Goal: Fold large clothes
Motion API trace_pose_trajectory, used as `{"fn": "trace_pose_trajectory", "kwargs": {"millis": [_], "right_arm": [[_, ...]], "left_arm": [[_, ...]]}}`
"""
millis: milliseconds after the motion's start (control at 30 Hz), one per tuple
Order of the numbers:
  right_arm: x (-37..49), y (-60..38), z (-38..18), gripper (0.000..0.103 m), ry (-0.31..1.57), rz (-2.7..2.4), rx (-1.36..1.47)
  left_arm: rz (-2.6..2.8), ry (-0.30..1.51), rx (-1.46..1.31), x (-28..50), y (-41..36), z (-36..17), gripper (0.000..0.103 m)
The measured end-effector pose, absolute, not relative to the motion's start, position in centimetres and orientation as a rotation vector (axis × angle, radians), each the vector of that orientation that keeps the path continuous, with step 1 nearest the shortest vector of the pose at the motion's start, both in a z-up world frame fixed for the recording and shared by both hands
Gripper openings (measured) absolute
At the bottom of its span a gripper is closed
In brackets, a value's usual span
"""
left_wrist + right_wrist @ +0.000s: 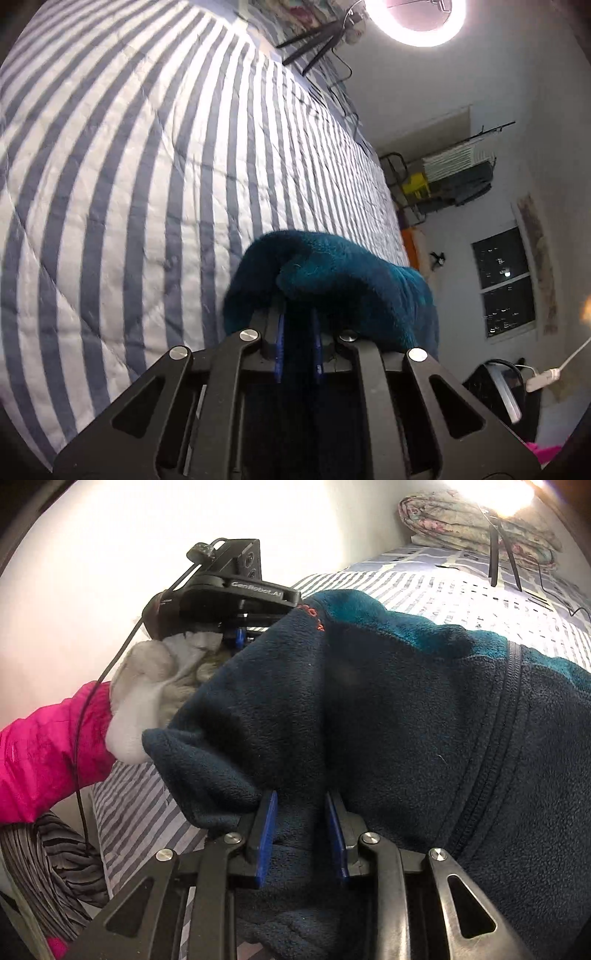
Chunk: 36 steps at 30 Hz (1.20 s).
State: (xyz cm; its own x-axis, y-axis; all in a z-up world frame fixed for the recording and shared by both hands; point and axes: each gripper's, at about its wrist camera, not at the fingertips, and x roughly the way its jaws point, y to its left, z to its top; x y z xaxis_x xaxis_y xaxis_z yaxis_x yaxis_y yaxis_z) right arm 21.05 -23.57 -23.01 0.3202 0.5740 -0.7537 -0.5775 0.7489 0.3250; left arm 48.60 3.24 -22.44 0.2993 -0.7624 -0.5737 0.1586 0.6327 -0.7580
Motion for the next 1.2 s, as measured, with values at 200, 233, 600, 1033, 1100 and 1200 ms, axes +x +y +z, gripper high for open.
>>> {"fn": "trace_pose_trajectory", "kwargs": {"millis": [200,233,600,1033,1100,1200], "right_arm": [[20.3,-24.1,-23.1,0.025,0.988,0.754,-0.005],[20.2,-24.1,-23.1,0.025,0.989,0.752,-0.009],[19.8,-25.0,-15.9,0.027,0.925,0.794,0.009],[22.5,-36.9,-19.7,0.027,0.975,0.41,-0.017],[22.5,-37.8,-17.3,0.026,0.942,0.456,0.041],[22.9,-39.5,-14.7,0.027,0.868,0.437,0.117]], "left_arm": [[-0.458,1.053,-0.565,48.7,7.1,-22.1,0.007],[-0.402,1.027,-0.598,48.7,9.0,-21.5,0.007],[-0.663,0.955,-0.395,45.2,2.5,-13.9,0.007],[-0.483,1.07,-0.32,44.0,3.4,-18.4,0.042],[-0.477,1.013,-0.291,43.1,3.5,-16.2,0.042],[-0.489,0.935,-0.303,41.6,3.2,-13.4,0.042]]}}
